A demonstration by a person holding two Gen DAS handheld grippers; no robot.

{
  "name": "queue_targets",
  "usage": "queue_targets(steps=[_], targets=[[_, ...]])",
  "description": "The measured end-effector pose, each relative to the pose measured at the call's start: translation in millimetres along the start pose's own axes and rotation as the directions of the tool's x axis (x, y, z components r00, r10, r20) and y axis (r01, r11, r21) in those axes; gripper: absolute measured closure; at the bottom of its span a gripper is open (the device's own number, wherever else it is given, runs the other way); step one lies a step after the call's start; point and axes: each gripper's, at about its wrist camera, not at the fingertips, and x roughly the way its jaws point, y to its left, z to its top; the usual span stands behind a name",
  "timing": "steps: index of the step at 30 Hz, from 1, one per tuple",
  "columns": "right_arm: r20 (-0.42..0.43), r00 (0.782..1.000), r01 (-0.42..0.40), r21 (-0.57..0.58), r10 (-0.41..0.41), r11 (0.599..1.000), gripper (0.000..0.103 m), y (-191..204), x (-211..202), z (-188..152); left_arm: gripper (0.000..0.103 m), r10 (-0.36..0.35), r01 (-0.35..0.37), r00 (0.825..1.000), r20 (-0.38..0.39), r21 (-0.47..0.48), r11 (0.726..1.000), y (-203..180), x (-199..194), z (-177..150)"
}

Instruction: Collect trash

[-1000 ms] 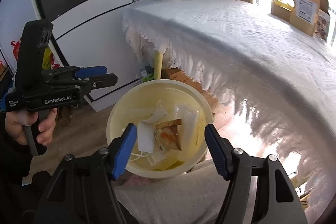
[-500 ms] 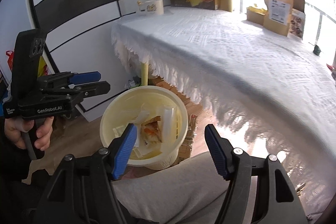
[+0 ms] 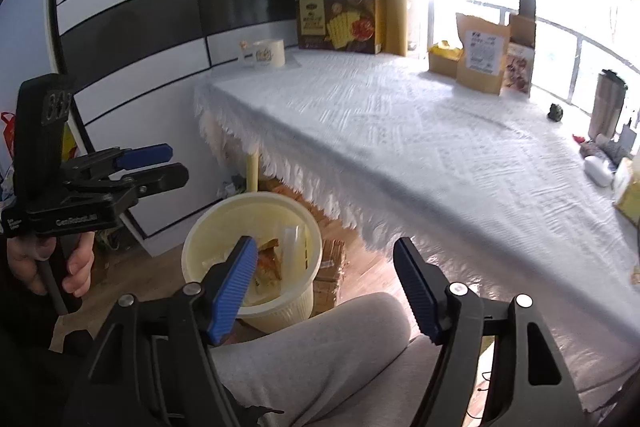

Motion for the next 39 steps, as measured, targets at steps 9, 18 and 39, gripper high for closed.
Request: queue_targets(steps=[9,18,39], targets=[[0.094,0.994,0.047,0.006,-0.047,0.999,0.022,-4,-42,13,0.022,0.042,-0.046,0.995,0.090,0.048,0.998,-17,-27,16],[0.169,0.983,0.066,0.032,-0.070,0.997,0.005,-7,-61,26,0.005,0.042,-0.050,0.983,0.176,0.041,0.998,-14,-45,25],[0.207,0.977,0.050,-0.026,-0.044,0.998,0.003,22,-44,51,0.002,0.041,-0.053,0.967,0.250,0.039,0.998,7,-52,26]])
